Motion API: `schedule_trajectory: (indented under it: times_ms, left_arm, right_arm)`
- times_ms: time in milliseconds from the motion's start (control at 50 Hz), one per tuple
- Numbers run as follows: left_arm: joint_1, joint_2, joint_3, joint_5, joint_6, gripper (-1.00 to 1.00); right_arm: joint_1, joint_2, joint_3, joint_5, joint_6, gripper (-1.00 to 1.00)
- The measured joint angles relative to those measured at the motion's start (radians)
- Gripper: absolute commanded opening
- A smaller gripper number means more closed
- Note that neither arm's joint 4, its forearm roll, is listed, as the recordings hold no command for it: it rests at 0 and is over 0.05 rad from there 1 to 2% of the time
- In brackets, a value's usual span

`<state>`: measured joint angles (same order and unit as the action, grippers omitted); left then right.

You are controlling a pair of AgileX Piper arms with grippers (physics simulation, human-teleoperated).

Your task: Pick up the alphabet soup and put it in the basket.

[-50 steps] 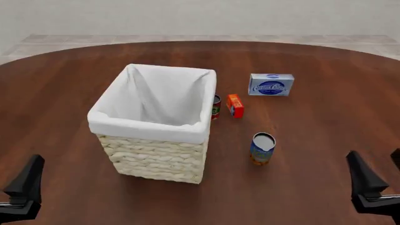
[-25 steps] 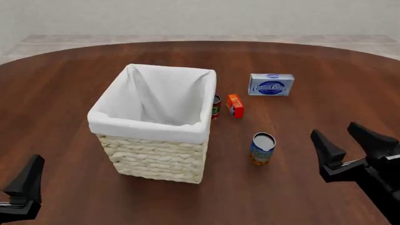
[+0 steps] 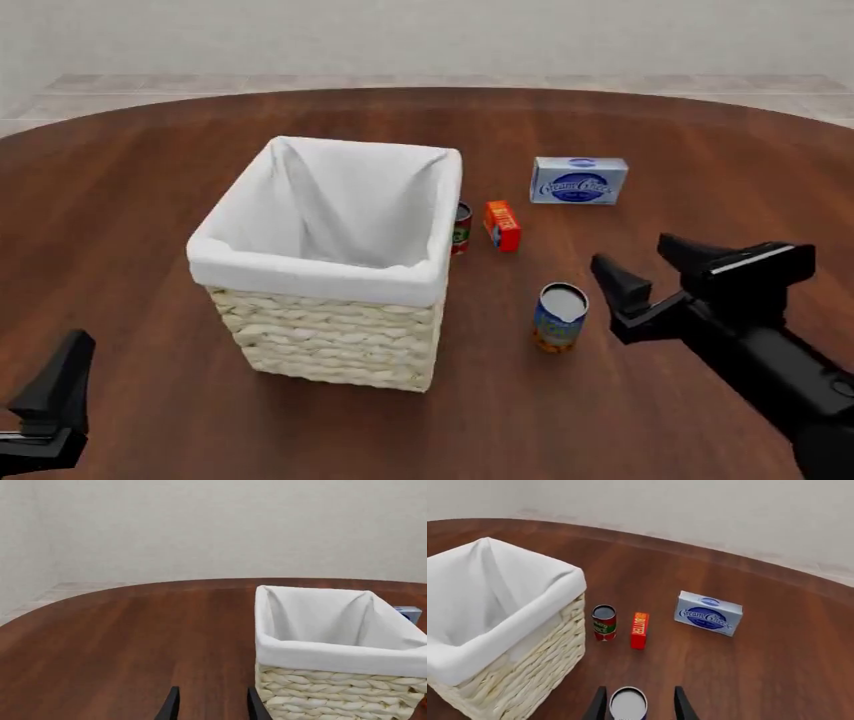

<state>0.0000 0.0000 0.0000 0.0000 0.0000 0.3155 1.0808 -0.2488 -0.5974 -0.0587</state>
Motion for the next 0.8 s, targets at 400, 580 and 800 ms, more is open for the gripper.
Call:
schedule_trajectory:
  times_ms: [400, 580, 800]
  left_arm:
    - [0.000, 0.000, 0.000, 0.000, 0.000, 1.00]
    - [0.000, 0.000, 0.000, 0.000, 0.000, 1.00]
    - [0.000, 0.000, 0.000, 0.000, 0.000, 1.00]
  right_arm:
    - [0.036, 0.209, -0.042, -0.023, -0.045, 1.00]
    - [0.028, 0.270, -0.053, -0.029, -0.058, 1.00]
    - [0.010, 0.338, -0.060, -0.043, -0.059, 1.00]
